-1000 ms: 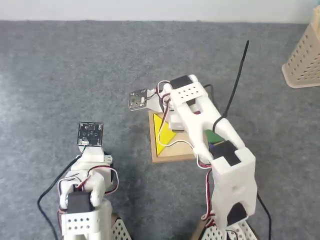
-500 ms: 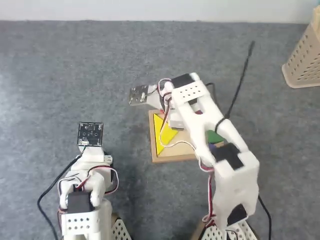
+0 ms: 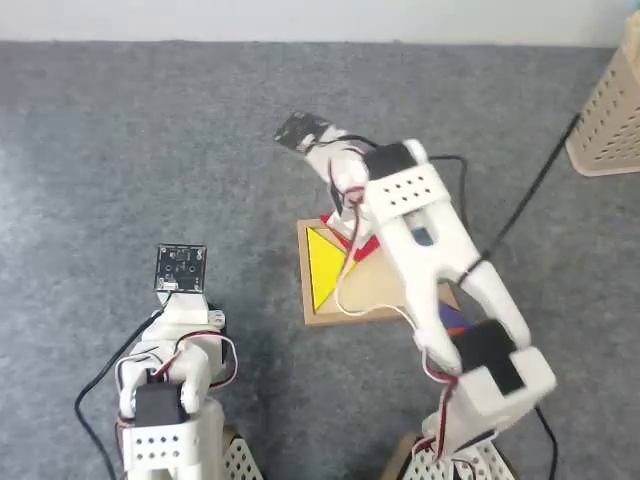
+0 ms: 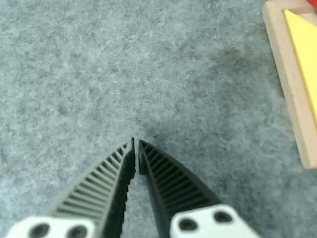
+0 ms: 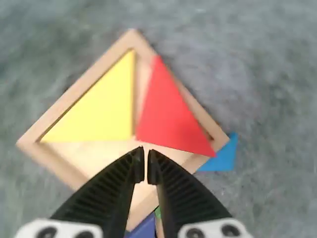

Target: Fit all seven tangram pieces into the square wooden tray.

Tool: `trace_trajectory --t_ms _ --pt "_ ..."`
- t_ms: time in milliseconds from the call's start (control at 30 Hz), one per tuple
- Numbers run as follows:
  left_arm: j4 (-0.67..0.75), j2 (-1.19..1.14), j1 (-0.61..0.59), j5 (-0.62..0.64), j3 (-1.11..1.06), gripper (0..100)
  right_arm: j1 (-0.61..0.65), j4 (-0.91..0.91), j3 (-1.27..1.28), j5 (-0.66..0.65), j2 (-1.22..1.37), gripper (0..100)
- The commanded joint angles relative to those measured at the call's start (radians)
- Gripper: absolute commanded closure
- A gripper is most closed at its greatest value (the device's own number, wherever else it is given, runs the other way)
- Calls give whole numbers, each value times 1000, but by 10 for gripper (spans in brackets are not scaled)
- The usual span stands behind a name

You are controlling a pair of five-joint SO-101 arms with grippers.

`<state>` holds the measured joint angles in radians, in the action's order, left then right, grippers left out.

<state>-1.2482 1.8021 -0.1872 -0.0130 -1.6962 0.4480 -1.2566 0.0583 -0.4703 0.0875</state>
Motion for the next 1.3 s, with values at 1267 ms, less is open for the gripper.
trace_trajectory --t_ms 1267 --pt "-2 15 3 8 12 988 -68 671 483 279 -128 991"
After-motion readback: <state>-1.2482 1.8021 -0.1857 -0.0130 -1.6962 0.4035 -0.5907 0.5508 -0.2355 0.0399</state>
